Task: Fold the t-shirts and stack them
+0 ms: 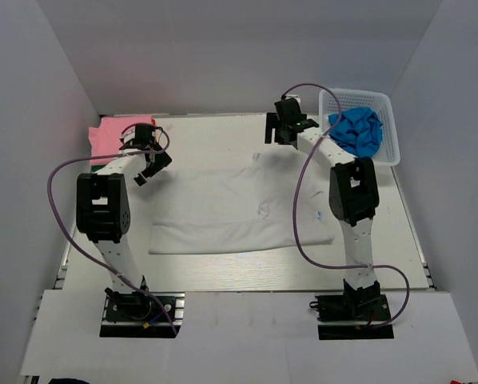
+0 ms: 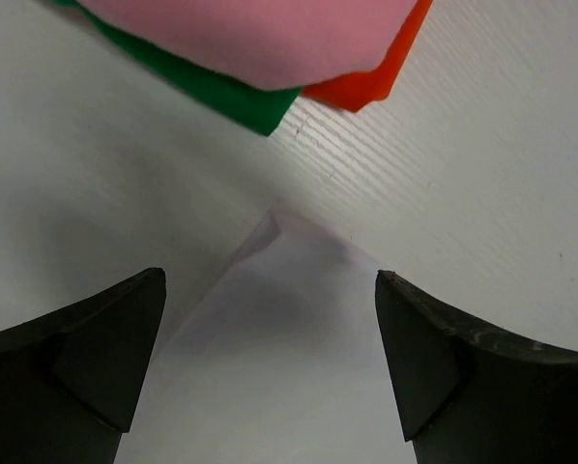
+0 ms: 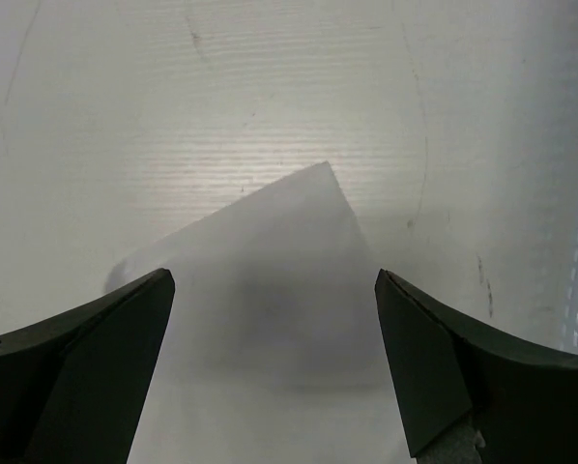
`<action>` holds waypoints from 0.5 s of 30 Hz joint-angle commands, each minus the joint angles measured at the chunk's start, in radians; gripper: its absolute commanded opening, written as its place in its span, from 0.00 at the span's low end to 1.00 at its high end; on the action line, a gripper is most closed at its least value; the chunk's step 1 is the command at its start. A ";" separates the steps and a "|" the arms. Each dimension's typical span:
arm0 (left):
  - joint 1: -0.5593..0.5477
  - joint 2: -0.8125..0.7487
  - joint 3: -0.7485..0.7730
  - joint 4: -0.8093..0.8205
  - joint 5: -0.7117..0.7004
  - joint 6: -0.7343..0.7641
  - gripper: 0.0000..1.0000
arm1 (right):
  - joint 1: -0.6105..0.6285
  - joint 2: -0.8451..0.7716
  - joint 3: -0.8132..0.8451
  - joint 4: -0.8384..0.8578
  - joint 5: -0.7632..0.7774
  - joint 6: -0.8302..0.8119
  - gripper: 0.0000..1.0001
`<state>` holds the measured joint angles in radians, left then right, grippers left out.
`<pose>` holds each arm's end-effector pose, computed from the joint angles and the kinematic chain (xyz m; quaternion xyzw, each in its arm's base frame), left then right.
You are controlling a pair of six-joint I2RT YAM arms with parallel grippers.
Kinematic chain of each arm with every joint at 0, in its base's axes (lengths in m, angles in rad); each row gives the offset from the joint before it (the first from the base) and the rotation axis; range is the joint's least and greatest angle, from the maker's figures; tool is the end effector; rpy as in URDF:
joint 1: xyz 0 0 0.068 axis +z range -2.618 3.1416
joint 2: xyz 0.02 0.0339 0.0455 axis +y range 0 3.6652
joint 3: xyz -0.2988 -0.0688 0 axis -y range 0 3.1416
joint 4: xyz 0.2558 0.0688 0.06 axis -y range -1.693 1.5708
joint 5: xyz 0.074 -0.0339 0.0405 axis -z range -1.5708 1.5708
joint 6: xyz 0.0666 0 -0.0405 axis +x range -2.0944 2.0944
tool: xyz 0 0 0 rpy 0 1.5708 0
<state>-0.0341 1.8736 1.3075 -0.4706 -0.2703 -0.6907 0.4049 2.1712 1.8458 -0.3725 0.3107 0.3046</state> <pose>0.4279 0.0032 0.1932 -0.3418 0.8932 0.0288 0.2906 0.5187 0.2002 0.2468 0.0204 0.8975 0.0136 0.4403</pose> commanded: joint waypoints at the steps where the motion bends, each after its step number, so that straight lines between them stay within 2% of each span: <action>1: 0.007 0.062 0.078 -0.026 -0.040 0.026 0.99 | -0.009 0.088 0.105 0.024 0.085 -0.105 0.90; 4: 0.007 0.123 0.110 -0.026 -0.030 0.026 0.96 | -0.020 0.157 0.151 0.023 0.090 -0.128 0.90; 11: 0.007 0.214 0.161 -0.045 -0.007 0.026 0.79 | -0.041 0.246 0.173 0.053 0.022 -0.154 0.90; 15: 0.007 0.225 0.161 -0.036 0.031 0.026 0.58 | -0.048 0.269 0.168 0.073 0.001 -0.156 0.90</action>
<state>-0.0322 2.0724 1.4677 -0.4927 -0.2962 -0.6605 0.3653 2.4153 1.9812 -0.3359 0.3305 0.1722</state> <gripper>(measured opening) 0.618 0.905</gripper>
